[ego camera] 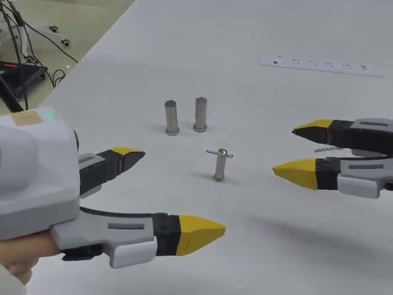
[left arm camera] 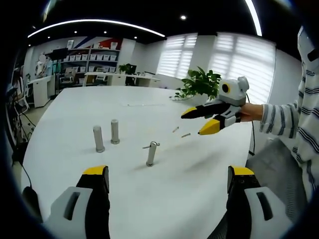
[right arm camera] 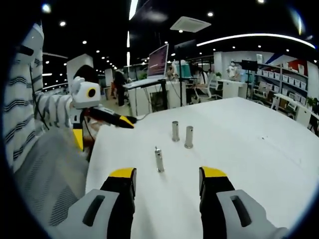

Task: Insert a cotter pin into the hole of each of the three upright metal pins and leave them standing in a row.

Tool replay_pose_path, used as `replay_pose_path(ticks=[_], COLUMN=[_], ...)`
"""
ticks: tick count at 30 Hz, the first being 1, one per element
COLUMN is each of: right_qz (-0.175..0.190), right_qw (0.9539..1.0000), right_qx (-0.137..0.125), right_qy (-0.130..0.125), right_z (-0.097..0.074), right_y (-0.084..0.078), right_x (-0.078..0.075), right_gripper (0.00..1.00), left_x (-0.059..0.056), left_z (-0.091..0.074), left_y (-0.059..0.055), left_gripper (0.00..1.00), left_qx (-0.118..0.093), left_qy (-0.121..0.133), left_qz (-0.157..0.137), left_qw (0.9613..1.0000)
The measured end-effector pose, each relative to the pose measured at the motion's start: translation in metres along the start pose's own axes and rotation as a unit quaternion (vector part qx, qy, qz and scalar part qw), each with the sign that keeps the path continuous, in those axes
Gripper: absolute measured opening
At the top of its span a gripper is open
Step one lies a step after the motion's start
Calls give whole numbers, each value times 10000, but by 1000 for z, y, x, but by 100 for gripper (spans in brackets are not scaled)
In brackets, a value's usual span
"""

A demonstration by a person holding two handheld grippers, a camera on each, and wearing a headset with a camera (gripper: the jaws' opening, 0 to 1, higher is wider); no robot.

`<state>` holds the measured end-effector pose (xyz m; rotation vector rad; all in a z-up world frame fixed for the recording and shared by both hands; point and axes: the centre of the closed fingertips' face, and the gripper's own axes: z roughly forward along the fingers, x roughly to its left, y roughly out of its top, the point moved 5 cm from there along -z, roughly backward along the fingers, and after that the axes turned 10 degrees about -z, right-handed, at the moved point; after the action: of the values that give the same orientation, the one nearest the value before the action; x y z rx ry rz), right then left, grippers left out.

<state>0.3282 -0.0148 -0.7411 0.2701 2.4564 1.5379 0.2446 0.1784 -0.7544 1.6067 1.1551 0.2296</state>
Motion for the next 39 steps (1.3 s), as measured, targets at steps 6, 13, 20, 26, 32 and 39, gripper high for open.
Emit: replay_pose_path(ticks=[6, 13, 20, 26, 32, 39], right_qz=[245, 539, 876, 1108, 1240, 1343], right_qw=[9990, 9969, 9918, 9883, 9856, 9835], right_qx=[103, 216, 277, 304, 282, 245], right_qy=[-357, -535, -894, -1002, -1114, -1189], right_z=[-24, -43, -53, -61, -65, -64], right_y=[-9, -23, -35, -43, -46, -46], right_x=[-1, 3, 3, 6, 8, 12], right_gripper=[69, 83, 100, 100, 100, 100], left_x=[5, 15, 21, 30, 40, 56], left_z=[-6, -13, -16, -21, -21, -13], left_y=[4, 4, 6, 10, 15, 30], left_gripper=[99, 99, 99, 99, 99, 96], left_qx=[-94, -54, -8, 26, 6, -109], left_qy=[6, 104, 178, 248, 351, 429], left_qz=[-175, -223, -182, -98, -15, 49], left_qw=[9998, 9997, 9997, 9996, 9994, 9990])
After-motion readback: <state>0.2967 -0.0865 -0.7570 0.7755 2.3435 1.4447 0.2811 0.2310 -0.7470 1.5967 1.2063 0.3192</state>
